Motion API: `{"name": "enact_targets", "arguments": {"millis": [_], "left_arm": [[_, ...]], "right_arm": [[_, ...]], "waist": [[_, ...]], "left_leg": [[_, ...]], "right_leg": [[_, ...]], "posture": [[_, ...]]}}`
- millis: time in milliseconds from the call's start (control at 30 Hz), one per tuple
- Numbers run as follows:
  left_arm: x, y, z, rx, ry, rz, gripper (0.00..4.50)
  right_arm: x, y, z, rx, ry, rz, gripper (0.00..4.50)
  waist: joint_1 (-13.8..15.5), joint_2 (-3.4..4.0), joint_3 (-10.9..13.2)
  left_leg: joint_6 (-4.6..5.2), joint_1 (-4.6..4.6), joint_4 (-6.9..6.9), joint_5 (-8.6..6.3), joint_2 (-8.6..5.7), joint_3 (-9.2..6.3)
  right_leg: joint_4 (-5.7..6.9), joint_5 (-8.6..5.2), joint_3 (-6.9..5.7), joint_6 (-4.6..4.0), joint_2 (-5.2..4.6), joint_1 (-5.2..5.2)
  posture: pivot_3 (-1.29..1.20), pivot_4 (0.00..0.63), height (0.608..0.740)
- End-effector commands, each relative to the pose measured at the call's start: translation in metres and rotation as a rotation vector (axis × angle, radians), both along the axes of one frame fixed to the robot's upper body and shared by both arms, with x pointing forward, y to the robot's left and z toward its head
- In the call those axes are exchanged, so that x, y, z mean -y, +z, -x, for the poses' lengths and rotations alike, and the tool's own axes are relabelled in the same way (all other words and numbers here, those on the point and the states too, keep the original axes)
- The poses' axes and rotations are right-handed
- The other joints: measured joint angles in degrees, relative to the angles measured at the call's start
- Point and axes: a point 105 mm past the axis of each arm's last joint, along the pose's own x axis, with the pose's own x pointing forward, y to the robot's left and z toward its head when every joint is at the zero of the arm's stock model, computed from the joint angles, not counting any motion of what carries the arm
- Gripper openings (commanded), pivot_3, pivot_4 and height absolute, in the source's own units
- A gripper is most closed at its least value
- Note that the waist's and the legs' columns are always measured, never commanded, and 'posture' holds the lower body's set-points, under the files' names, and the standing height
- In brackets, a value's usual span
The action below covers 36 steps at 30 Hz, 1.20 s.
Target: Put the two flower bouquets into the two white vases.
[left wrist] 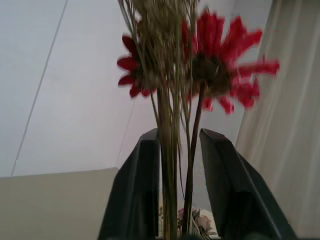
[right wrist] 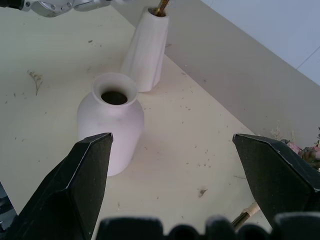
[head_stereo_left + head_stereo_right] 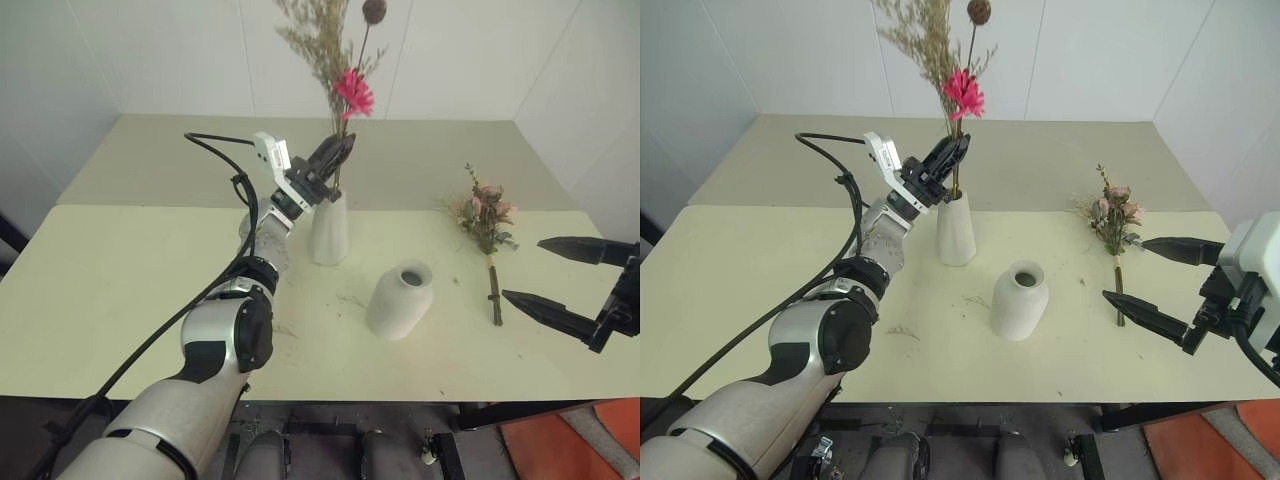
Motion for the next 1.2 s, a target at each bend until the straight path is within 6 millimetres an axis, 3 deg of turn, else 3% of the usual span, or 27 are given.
{"name": "enact_targets", "arguments": {"millis": [33, 233, 267, 500, 633, 733, 833, 933, 1067, 1200], "left_arm": [[-0.008, 0.008, 0.004, 0.056, -0.006, -0.001, 2.58], [-0.021, -0.006, 0.01, 0.071, -0.054, -0.076, 4.36], [-0.023, -0.007, 0.011, 0.07, -0.063, -0.086, 4.44], [-0.065, -0.019, 0.0, 0.003, 0.079, -0.181, 4.44], [-0.094, -0.015, 0.005, 0.03, 0.112, -0.197, 4.44], [-0.115, -0.012, 0.019, 0.084, 0.089, -0.262, 4.44], [-0.132, -0.001, 0.047, 0.172, 0.007, -0.364, 4.44], [-0.132, 0.001, 0.08, 0.278, -0.091, -0.671, 4.44], [-0.118, 0.013, 0.118, 0.398, -0.223, -0.875, 4.44], [-0.102, 0.025, 0.127, 0.479, -0.188, -1.021, 4.44]], "right_arm": [[0.003, 0.009, 0.001, 0.053, -0.019, 0.021, 4.5], [0.003, 0.011, -0.003, 0.064, -0.019, 0.016, 4.5], [0.004, 0.011, -0.003, 0.064, -0.02, 0.015, 4.5], [0.006, 0.009, -0.006, 0.061, -0.032, 0.032, 4.5], [0.007, 0.009, -0.008, 0.066, -0.037, 0.036, 4.5], [0.012, 0.009, -0.013, 0.08, -0.079, 0.037, 4.5], [0.021, 0.012, -0.03, 0.096, -0.199, 0.029, 4.5], [0.029, 0.007, -0.053, 0.046, -0.304, 0.028, 4.5], [0.038, -0.018, -0.083, -0.13, -0.397, 0.067, 4.5], [0.051, -0.039, -0.121, -0.272, -0.534, -0.007, 4.5]], "waist": [[0.0, 0.0, 0.0], [-0.1, 0.01, 0.0], [-0.2, 0.01, 0.0], [-0.2, 0.01, 0.0], [-0.2, 0.01, 0.0], [-0.4, 0.04, 0.0], [-1.2, 0.05, 0.0], [-1.4, 0.06, 0.0], [-1.1, 0.11, -0.1], [-1.2, 0.11, -0.1]], "left_leg": [[0.0, 0.0, 0.0, 0.0, 0.0, 0.0], [0.01, 0.0, 0.0, 0.0, 0.0, 0.0], [0.01, 0.01, 0.0, 0.0, 0.01, 0.0], [0.01, 0.02, 0.01, 0.0, 0.03, 0.0], [0.01, 0.03, 0.01, 0.0, 0.04, 0.0], [0.01, 0.02, 0.0, 0.0, 0.05, 0.0], [0.01, 0.03, 0.01, 0.0, 0.09, 0.01], [0.0, 0.09, 0.0, 0.0, 0.13, 0.04], [0.0, 0.13, -0.03, 0.0, 0.17, 0.07], [0.0, 0.11, 0.02, 0.0, 0.13, 0.1]], "right_leg": [[0.0, 0.0, 0.0, 0.0, 0.0, 0.0], [0.0, 0.0, 0.0, 0.0, 0.0, 0.0], [0.01, 0.0, 0.01, 0.0, 0.01, 0.0], [0.03, 0.0, 0.01, -0.01, 0.02, 0.01], [0.03, 0.0, 0.01, -0.01, 0.01, 0.0], [0.03, 0.01, 0.01, -0.01, 0.01, 0.0], [0.05, 0.01, 0.02, -0.02, 0.02, -0.01], [0.08, 0.04, 0.05, -0.08, 0.02, -0.01], [0.04, 0.06, 0.06, -0.12, 0.05, 0.03], [0.01, 0.09, 0.08, -0.15, 0.02, 0.05]], "posture": [[0.0, 0.15, 0.74], [0.0, 0.15, 0.74], [0.0, 0.15, 0.74], [0.0, 0.15, 0.74], [0.0, 0.15, 0.74], [0.0, 0.15, 0.74], [0.0, 0.15, 0.74], [0.0, 0.15, 0.74], [0.0, 0.15, 0.74], [0.0, 0.15, 0.74]]}}
